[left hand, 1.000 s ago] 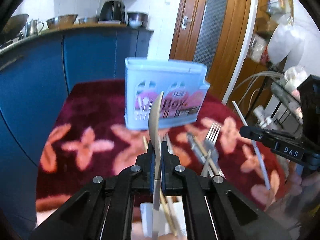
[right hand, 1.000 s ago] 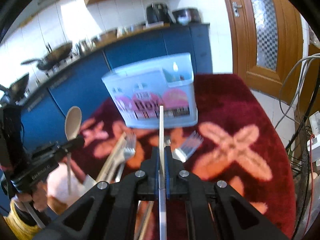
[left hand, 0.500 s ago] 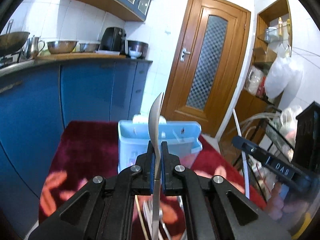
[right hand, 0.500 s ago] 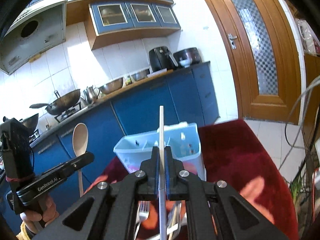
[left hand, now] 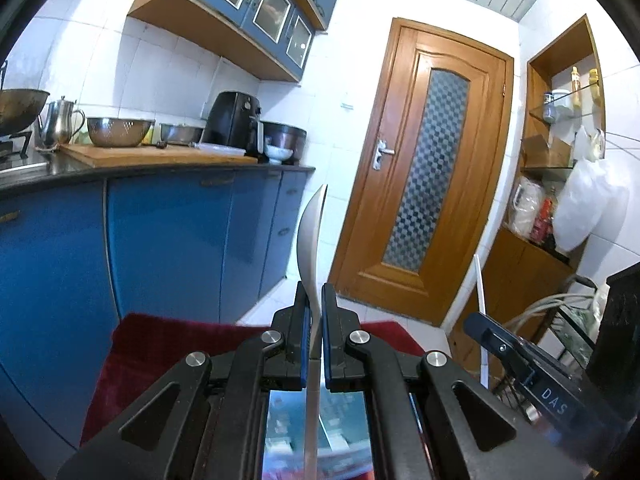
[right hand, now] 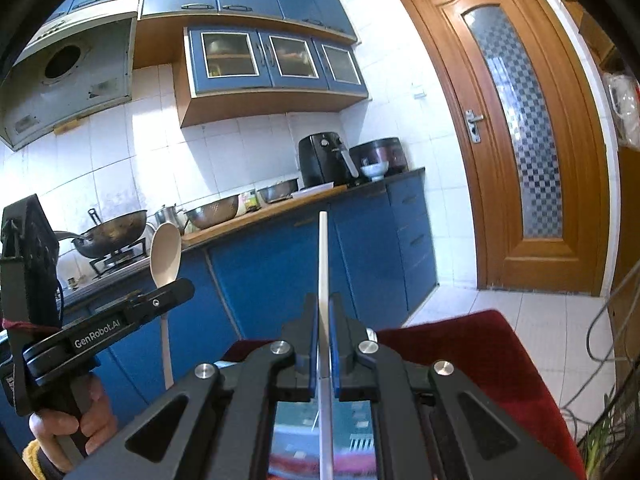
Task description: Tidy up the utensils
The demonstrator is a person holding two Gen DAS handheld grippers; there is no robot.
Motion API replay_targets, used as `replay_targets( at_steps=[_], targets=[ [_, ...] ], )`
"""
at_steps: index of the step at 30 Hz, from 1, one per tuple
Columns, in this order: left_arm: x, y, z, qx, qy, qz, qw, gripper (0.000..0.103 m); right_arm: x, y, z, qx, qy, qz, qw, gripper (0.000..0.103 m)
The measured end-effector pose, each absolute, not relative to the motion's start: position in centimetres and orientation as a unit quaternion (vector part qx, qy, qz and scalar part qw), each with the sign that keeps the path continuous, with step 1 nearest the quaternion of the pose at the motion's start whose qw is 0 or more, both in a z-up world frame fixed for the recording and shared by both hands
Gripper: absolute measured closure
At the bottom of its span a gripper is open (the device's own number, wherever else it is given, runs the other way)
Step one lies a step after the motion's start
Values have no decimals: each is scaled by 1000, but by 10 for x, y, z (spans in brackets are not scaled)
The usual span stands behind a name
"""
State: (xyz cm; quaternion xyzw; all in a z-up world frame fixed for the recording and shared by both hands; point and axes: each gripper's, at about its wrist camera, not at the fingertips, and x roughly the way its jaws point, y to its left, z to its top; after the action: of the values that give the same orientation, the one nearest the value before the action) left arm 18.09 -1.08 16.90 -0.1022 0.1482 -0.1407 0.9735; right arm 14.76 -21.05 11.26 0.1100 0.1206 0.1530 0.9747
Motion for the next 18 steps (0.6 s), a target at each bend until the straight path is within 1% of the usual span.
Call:
replay_targets(
  at_steps=[6, 10, 18],
  targets=[
    [206, -11, 159, -106, 117, -108, 982, 100, 174, -205, 100, 105, 106, 145, 978, 97],
    [217, -12, 138, -103, 115, -91, 984, 100, 184, -201, 89, 92, 98, 136, 981, 97],
    [211, -19, 102, -82, 126, -98, 984, 100, 188, -194, 64, 62, 107, 128, 984, 97]
  ],
)
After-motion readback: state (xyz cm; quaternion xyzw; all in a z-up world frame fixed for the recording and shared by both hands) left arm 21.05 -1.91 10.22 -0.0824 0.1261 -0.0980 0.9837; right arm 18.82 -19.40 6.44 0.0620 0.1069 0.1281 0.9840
